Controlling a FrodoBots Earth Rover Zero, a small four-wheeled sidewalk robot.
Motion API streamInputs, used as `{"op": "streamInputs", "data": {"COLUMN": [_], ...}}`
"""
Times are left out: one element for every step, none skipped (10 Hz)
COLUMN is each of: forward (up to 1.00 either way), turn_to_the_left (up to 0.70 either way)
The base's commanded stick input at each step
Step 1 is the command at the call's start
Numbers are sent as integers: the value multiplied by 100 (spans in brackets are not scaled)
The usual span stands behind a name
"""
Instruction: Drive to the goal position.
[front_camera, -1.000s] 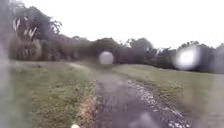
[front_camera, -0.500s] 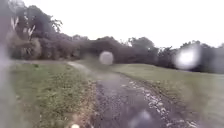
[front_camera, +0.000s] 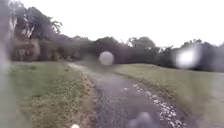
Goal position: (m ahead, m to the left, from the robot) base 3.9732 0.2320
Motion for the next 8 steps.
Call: {"op": "streamInputs", "data": {"forward": [70, 70, 70, 70, 70, 70, 70, 70], "turn_to_the_left": [0, 0, 0, 0, 0, 0, 0, 0]}}
